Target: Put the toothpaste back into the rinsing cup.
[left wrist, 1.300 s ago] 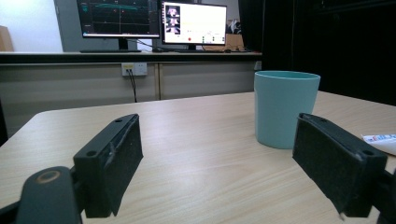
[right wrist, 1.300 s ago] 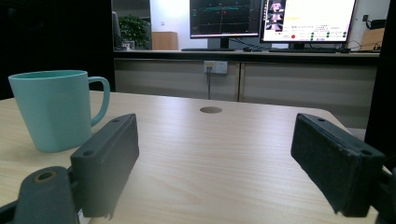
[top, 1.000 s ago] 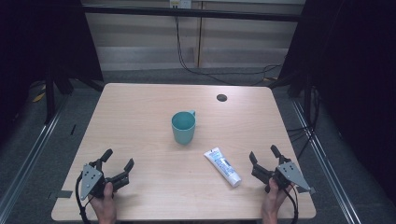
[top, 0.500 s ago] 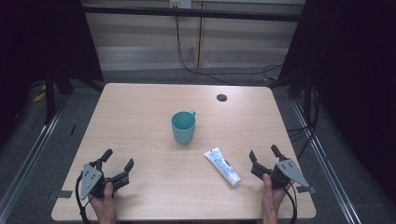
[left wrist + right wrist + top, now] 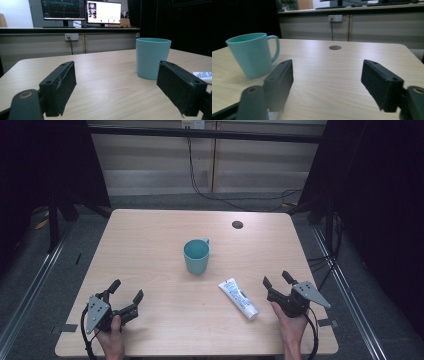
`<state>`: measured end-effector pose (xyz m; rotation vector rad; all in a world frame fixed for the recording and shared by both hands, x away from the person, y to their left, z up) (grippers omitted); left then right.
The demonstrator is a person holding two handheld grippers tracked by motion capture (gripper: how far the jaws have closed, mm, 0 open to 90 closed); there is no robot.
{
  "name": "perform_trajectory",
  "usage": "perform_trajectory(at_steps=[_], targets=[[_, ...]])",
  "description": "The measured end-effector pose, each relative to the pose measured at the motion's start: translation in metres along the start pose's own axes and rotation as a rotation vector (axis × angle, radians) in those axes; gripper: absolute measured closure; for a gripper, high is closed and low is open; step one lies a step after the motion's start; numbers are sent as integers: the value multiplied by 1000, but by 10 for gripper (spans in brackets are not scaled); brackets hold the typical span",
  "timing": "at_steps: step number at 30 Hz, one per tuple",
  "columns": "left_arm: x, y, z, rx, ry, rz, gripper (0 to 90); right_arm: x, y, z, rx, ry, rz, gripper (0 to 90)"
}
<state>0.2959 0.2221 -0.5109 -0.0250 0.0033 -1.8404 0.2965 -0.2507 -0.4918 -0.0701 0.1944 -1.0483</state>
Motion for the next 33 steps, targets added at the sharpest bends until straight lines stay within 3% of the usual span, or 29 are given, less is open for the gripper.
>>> perform_trajectory(at_steps=[2, 3, 8, 9, 10, 18, 22, 24, 25, 32, 33], targets=[[0, 0, 0, 0, 1, 0, 158, -3, 2, 4, -3, 9, 28, 284], [0, 0, 0, 0, 4, 0, 158, -6, 3, 7, -30, -7, 32, 343], [0, 0, 0, 0, 4, 0, 158, -11, 7, 10, -101, 3, 46, 384], [0, 0, 0, 0, 4, 0, 158, -15, 9, 12, -122, 33, 89, 415], [0, 0, 0, 0, 3, 0, 158, -17, 10, 13, -135, 34, 102, 419], [0, 0, 0, 0, 3, 0, 158, -30, 16, 26, -158, 21, 145, 455], [0, 0, 0, 1, 3, 3, 158, -39, 23, 31, -269, 10, 182, 481], [0, 0, 0, 1, 3, 3, 158, -41, 25, 32, -290, 17, 193, 480], [0, 0, 0, 1, 3, 3, 158, -43, 29, 31, -338, 38, 226, 478], [0, 0, 0, 1, -1, 3, 158, -47, 39, 29, -429, 68, 279, 456], [0, 0, 0, 1, -2, 3, 158, -47, 41, 29, -464, 68, 288, 455]])
Point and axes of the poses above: each handheld gripper's, and its own axes: y roughly forward along the jaws, z roughly out of its top, x roughly to its right, the point moved 6 cm from there along y, roughly forward along the jaws, and after that the axes turned 13 degrees about z, right-handed, at the moved point
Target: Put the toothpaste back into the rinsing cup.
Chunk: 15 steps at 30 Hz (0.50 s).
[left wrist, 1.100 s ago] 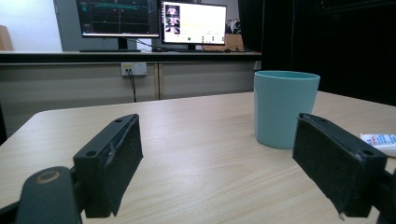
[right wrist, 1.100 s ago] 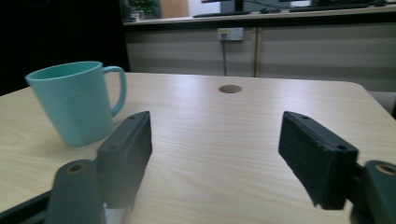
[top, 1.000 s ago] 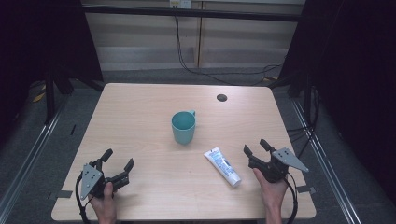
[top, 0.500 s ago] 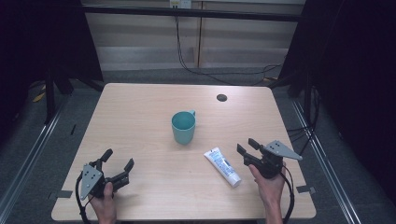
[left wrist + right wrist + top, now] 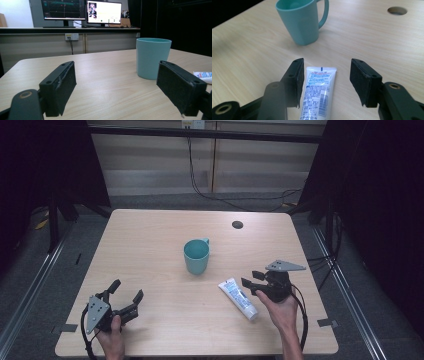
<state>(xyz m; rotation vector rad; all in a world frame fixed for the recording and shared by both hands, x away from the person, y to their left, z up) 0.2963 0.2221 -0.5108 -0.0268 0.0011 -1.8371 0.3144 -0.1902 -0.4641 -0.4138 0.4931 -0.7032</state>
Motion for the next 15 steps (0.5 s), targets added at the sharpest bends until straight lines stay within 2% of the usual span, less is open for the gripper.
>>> perform_trajectory(at_steps=[2, 3, 4, 5, 6, 7, 8, 10, 11, 12, 13, 14, 15], targets=[[0, 0, 0, 0, 0, 0, 158, 1, 3, 1, -36, 16, 8, 454], [0, 0, 0, 0, 0, 0, 158, 1, 3, 1, -36, 16, 8, 454], [0, 0, 0, -2, 2, 1, 158, 1, 7, 1, -90, 22, 18, 447], [0, 0, 0, -2, 2, 1, 158, 1, 7, 1, -90, 22, 18, 447], [0, 0, 0, -2, 2, 1, 158, -1, 11, 1, -154, 31, 35, 445], [0, 0, 0, 0, 2, 1, 158, -1, 13, 1, -185, 31, 34, 441], [0, 0, 0, 1, 4, 1, 158, -1, 13, 1, -185, 31, 34, 441], [-1, 0, 0, 1, 12, 3, 158, -2, 17, 1, -239, 38, 32, 437], [0, -1, 0, 0, 6, 0, 158, -2, 20, 1, -255, 47, 32, 436], [0, -1, 0, 0, 6, 0, 158, -1, 22, 0, -296, 69, 27, 435], [0, -1, 0, 0, 6, 0, 158, -1, 22, 0, -296, 69, 27, 435], [0, 0, 0, 1, 4, 1, 158, 0, 25, -1, -332, 88, 5, 431], [0, 0, 0, 1, 4, 1, 158, 0, 25, -1, -332, 88, 5, 431]])
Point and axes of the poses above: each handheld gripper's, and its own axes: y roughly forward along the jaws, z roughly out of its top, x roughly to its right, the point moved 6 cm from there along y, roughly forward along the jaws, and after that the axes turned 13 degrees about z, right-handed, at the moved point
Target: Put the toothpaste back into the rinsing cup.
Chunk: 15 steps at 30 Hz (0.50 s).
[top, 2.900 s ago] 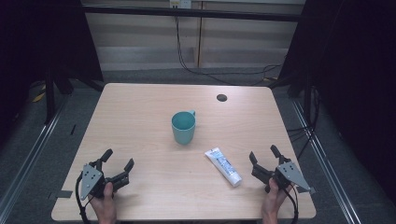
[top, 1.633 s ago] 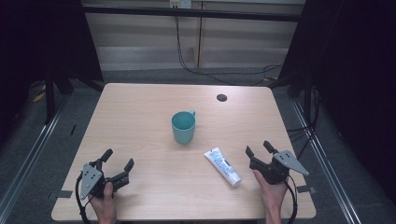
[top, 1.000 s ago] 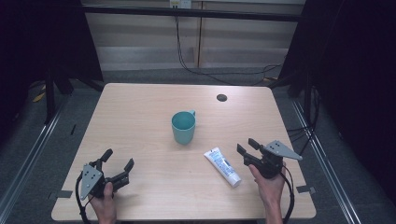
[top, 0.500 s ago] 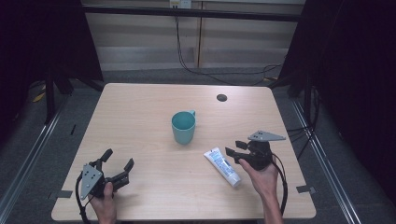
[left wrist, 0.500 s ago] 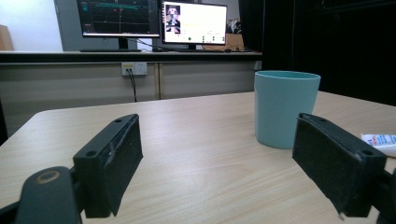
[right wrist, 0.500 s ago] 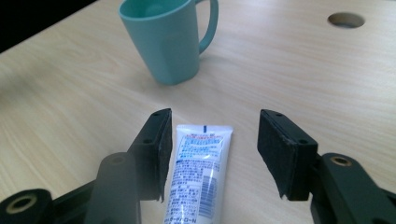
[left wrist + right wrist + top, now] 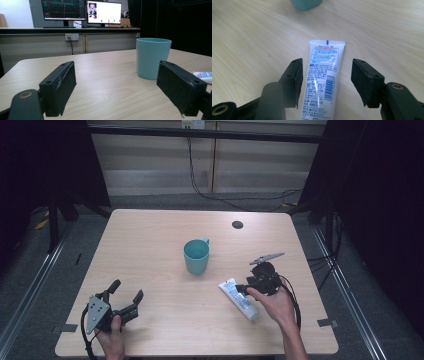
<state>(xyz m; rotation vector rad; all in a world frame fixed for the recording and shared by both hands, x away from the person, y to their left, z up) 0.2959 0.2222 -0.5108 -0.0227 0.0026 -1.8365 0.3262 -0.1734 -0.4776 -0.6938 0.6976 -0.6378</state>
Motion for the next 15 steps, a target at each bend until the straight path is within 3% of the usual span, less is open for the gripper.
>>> perform_trajectory(at_steps=[7, 9, 15], targets=[[0, 0, 0, 0, 2, -1, 158, 4, 9, 2, -69, 31, 6, 383], [0, 0, 0, 0, 2, -1, 158, 4, 12, 3, -117, 45, 0, 396], [0, 0, 0, -1, 2, -1, 158, 4, 19, 5, -148, 51, 14, 385]])
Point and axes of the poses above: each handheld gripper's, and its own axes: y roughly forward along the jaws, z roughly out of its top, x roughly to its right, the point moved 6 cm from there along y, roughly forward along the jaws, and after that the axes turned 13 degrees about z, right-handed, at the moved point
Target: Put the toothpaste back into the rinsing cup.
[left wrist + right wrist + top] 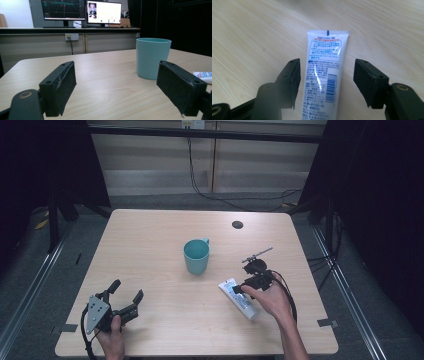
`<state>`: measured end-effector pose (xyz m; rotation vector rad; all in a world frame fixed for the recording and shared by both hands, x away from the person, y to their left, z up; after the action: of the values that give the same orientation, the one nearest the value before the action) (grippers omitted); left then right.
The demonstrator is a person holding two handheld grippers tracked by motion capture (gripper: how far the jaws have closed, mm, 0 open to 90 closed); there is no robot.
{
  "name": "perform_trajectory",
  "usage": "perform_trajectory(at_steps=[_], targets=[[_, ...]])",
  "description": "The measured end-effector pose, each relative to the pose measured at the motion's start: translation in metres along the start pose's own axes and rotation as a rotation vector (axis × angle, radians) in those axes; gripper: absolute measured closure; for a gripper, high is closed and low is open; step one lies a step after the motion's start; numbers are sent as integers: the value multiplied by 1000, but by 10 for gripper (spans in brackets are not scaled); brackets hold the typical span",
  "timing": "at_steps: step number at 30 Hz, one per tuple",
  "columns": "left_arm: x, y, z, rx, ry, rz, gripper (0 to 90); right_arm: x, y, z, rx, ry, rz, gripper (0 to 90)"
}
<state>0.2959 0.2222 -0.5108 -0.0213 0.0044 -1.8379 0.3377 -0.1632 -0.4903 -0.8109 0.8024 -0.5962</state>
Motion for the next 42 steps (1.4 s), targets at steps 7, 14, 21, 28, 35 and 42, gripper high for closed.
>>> perform_trajectory(at_steps=[7, 14, 21, 28, 35, 42], targets=[[0, 0, 0, -1, 1, -1, 158, 2, 12, 0, -104, 41, 26, 397], [0, 0, 0, 0, 1, 0, 158, 1, 25, 5, -182, 20, -4, 386], [0, 0, 0, -1, 1, -1, 158, 1, 31, 5, -268, 49, -35, 411], [0, 0, 0, -1, -3, -2, 158, 2, 38, 6, -301, 49, -70, 411], [0, 0, 0, -1, 0, -2, 158, 2, 44, 4, -318, 45, -70, 412], [0, 0, 0, -1, 0, -2, 158, 0, 47, 1, -331, 21, -109, 421]])
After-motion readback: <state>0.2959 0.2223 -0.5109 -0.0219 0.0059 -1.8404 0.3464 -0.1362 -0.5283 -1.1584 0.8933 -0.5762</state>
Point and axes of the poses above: each handheld gripper's, and its own axes: y roughly forward along the jaws, z roughly out of its top, x roughly to its right, the point moved 6 cm from there along y, roughly forward along the jaws, and after that the axes turned 13 degrees about z, right-handed, at the moved point
